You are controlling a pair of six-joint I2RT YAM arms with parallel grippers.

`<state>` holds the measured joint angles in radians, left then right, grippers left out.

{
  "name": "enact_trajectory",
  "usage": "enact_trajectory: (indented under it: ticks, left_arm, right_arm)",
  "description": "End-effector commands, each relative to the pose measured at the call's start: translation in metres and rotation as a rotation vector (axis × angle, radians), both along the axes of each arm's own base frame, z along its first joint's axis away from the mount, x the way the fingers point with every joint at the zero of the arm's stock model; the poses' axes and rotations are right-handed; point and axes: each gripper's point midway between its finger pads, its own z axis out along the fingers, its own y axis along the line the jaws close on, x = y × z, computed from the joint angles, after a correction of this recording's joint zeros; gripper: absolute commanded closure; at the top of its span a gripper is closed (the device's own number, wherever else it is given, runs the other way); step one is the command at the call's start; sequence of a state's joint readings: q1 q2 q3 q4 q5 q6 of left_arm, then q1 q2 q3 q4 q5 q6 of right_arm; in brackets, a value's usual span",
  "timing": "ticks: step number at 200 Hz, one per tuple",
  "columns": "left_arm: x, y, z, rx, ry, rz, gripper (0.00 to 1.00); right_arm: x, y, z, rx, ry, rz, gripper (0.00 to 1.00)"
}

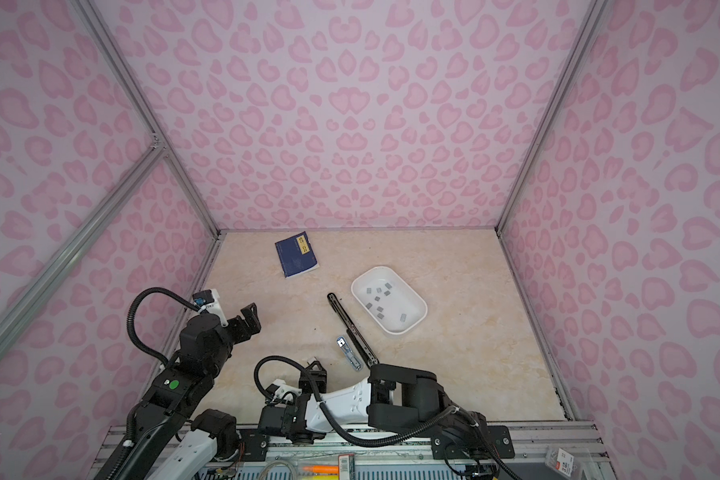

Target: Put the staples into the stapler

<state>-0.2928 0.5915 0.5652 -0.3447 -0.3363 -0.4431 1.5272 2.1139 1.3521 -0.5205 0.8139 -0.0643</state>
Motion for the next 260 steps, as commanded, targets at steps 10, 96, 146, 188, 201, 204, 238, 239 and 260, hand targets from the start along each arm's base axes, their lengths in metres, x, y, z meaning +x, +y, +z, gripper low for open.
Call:
enact_trajectory:
  ticks: [10, 96, 146, 188, 201, 204, 238, 239, 260]
  left_arm:
    - [0.002, -0.001, 0.007, -0.005, -0.022, -0.004, 0.04]
    - [0.006, -0.011, 0.001, -0.005, -0.001, -0.058, 0.03]
    - [0.018, -0.048, -0.012, -0.029, 0.062, -0.248, 0.02]
    - [0.021, -0.056, -0.022, -0.041, 0.095, -0.284, 0.02]
    - [0.021, -0.054, -0.022, -0.036, 0.089, -0.276, 0.02]
    - [0.02, -0.054, -0.021, -0.035, 0.087, -0.273, 0.02]
    - [0.02, -0.055, -0.022, -0.04, 0.08, -0.281, 0.01]
    - [0.02, -0.055, -0.022, -0.041, 0.081, -0.282, 0.01]
    - [0.021, -0.057, -0.023, -0.042, 0.086, -0.29, 0.01]
  right_arm:
    - [-0.019, 0.01, 0.004, 0.105, 0.141, 0.049, 0.28]
    - [-0.002, -0.018, 0.066, 0.585, 0.283, -0.104, 0.32]
    - [-0.019, -0.028, 0.08, 1.005, 0.492, -0.098, 0.3]
    - [-0.013, -0.009, 0.035, 0.922, 0.477, -0.129, 0.26]
    - [-0.002, -0.006, 0.024, 0.892, 0.419, -0.178, 0.26]
    - [0.0, -0.006, 0.023, 0.888, 0.405, -0.187, 0.26]
    - [0.024, -0.023, 0.007, 0.854, 0.298, -0.287, 0.26]
    - [0.025, -0.023, 0.006, 0.854, 0.299, -0.288, 0.26]
    - [0.03, -0.03, -0.006, 0.854, 0.324, -0.297, 0.27]
